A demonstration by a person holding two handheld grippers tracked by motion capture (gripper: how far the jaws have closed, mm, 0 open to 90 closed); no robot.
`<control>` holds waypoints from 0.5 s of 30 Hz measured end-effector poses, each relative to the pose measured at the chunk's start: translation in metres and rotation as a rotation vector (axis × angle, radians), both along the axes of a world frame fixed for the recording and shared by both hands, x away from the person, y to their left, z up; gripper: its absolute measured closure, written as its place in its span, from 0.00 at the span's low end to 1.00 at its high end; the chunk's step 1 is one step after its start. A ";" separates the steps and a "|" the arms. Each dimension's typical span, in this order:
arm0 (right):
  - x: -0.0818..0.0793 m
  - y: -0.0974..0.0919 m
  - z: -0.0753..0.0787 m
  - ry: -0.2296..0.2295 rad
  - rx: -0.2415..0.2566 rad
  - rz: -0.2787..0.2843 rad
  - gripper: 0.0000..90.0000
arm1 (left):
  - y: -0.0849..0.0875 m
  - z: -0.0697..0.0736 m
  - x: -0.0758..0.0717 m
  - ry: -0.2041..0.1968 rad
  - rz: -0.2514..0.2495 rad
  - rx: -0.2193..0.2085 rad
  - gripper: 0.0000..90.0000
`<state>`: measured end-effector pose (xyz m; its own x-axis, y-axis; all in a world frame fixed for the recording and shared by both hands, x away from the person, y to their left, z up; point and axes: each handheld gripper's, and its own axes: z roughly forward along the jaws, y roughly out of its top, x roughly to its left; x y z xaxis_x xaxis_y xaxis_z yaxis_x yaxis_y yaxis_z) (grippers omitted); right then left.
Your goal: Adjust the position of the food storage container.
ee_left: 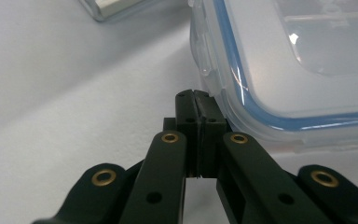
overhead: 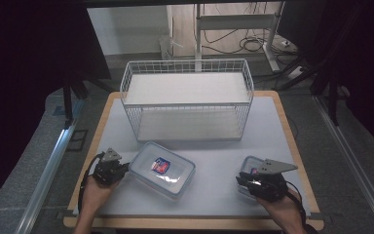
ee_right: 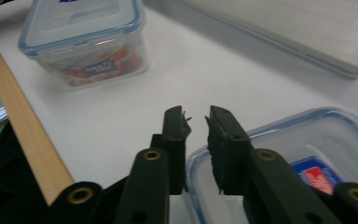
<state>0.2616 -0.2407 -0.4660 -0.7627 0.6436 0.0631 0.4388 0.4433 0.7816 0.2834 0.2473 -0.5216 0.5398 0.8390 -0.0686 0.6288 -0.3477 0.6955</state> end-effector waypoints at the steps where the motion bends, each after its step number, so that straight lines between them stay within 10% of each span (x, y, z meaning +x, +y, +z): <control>1: 0.000 0.001 -0.001 0.009 0.002 0.008 0.88 | -0.001 0.000 -0.001 0.001 -0.004 0.005 1.00; 15: -0.004 0.035 -0.016 0.083 -0.020 0.081 0.94 | -0.046 0.000 -0.017 0.039 -0.157 -0.017 1.00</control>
